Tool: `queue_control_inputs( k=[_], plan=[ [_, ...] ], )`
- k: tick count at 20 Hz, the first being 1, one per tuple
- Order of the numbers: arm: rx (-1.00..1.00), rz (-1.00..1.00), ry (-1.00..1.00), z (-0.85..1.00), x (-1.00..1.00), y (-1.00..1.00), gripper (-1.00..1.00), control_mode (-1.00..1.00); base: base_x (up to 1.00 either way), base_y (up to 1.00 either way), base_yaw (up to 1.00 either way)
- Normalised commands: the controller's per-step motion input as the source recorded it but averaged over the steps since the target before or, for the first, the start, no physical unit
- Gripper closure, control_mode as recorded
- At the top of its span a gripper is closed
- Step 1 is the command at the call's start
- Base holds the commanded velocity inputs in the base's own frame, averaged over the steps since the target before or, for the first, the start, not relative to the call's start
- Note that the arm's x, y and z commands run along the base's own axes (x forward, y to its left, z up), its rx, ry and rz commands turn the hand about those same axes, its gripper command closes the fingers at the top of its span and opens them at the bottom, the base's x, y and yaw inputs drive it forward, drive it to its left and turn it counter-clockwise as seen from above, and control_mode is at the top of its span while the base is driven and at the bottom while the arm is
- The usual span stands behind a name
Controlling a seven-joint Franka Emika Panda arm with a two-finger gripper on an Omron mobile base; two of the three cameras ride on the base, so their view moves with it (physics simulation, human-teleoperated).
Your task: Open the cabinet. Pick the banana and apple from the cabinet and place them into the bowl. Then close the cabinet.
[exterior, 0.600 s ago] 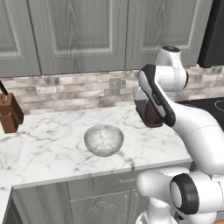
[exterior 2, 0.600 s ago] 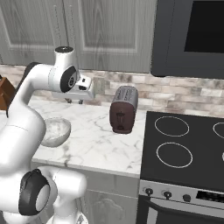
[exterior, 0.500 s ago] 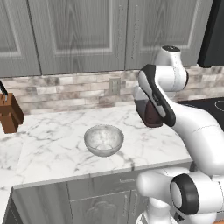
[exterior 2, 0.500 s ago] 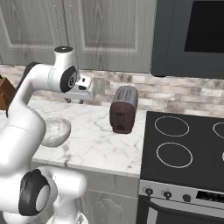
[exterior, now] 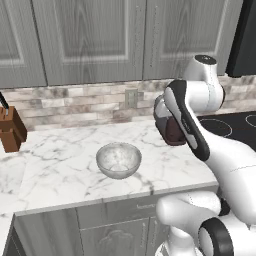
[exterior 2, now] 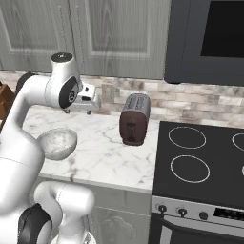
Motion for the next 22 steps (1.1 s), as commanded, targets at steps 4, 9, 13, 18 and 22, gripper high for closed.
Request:
queue_control_inputs(
  k=[4, 9, 13, 18, 22],
  plan=[
    [0.00, 0.01, -0.19, 0.24, -0.10, 0.12, -1.00, -1.00, 0.00, 0.00, 0.00],
    [0.00, 0.00, -0.28, 0.37, 0.00, 0.36, -1.00, -1.00, 0.00, 0.00, 0.00],
    [0.00, 0.00, -0.28, 0.47, 0.00, 0.25, -1.00, -1.00, 0.00, 0.00, 0.00],
    [0.00, 0.00, -0.21, 0.45, 0.01, 0.03, -1.00, -1.00, 0.00, 0.00, 0.00],
    [0.00, 0.00, -0.19, 0.41, 0.02, 0.00, -1.00, -1.00, 0.00, 0.00, 0.00]
  ],
)
